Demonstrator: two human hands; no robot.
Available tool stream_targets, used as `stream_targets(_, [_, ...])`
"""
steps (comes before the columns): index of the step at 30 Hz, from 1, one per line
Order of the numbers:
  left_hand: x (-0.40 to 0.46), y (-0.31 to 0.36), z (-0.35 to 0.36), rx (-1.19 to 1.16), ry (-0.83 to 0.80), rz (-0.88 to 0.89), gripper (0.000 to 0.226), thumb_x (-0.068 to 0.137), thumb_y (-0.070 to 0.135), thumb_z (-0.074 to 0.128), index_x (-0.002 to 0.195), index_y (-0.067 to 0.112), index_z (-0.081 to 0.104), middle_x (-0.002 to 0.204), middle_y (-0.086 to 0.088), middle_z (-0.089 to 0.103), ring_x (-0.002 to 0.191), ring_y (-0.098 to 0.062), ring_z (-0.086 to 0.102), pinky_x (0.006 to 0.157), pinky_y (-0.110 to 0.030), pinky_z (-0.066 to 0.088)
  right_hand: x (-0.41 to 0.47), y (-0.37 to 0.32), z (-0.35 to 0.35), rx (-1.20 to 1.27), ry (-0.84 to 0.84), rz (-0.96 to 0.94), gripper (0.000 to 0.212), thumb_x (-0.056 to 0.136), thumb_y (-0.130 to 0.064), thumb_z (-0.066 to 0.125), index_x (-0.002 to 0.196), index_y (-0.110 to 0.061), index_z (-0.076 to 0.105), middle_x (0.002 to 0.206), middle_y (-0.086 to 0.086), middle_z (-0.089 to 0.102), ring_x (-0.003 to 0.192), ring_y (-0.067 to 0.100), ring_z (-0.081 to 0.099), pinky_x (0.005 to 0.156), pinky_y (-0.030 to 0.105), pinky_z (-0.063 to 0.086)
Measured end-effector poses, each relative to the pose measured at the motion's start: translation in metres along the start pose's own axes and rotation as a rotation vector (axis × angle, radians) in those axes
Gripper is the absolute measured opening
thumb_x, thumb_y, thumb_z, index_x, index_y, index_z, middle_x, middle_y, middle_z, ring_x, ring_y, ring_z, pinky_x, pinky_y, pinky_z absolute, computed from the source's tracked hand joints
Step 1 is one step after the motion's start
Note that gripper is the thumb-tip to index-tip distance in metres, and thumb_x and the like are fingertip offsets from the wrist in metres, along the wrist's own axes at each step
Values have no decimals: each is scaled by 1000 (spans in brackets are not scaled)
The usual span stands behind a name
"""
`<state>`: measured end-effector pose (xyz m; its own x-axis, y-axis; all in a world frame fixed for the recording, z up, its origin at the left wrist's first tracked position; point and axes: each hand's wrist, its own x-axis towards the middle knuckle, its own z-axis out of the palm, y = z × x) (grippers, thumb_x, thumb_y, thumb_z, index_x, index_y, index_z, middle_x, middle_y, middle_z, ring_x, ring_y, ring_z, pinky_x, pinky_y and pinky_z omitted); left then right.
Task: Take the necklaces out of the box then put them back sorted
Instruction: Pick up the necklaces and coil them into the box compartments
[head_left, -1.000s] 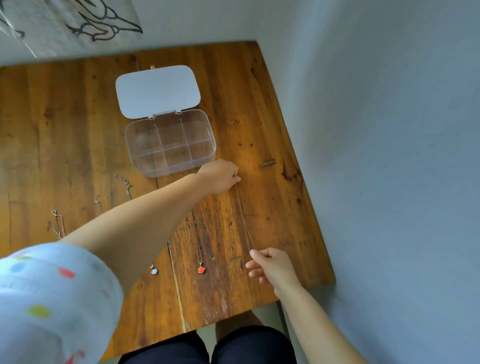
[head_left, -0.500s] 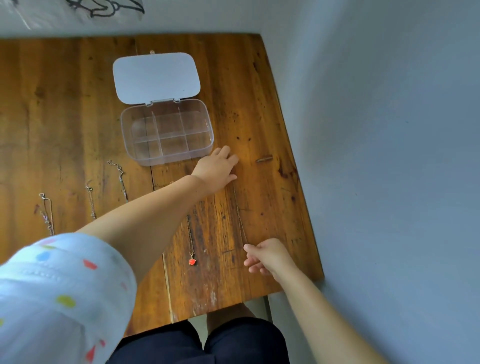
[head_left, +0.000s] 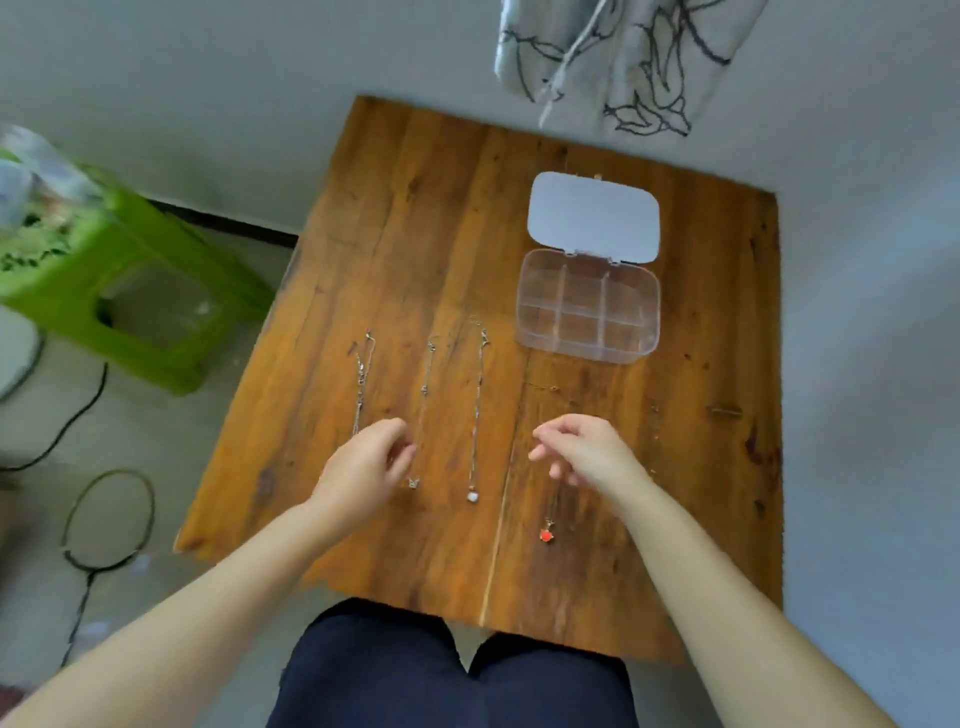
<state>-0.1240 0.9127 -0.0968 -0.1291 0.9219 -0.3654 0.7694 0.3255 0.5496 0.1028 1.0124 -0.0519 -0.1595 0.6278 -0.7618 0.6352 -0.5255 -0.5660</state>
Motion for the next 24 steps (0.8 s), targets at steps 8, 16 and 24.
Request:
stream_targets(8, [-39, -67, 7, 40, 134, -283, 25, 87, 36, 55, 99, 14, 56, 95, -3, 59, 88, -20, 54, 75, -35, 50, 66, -87, 127, -773, -207, -569, 25, 92, -13, 48, 107, -16, 67, 108, 5, 67, 97, 24, 61, 83, 33, 49])
stream_targets(16, [-20, -58, 12, 277, 203, -199, 23, 71, 25, 75, 72, 10, 57, 67, -6, 57, 59, -24, 55, 50, -31, 38, 91, -105, 175, -1563, -254, -963, 19, 91, -5, 43, 109, -5, 50, 110, 13, 52, 101, 33, 52, 63, 36, 32])
stream_targets(24, [-16, -61, -10, -10, 208, -127, 14, 82, 13, 61, 72, 9, 51, 70, -6, 53, 65, -22, 52, 55, -35, 45, 86, -115, 156, -1122, -432, -836, 10, 84, -17, 54, 88, -8, 56, 111, 11, 55, 106, 29, 51, 79, 35, 43])
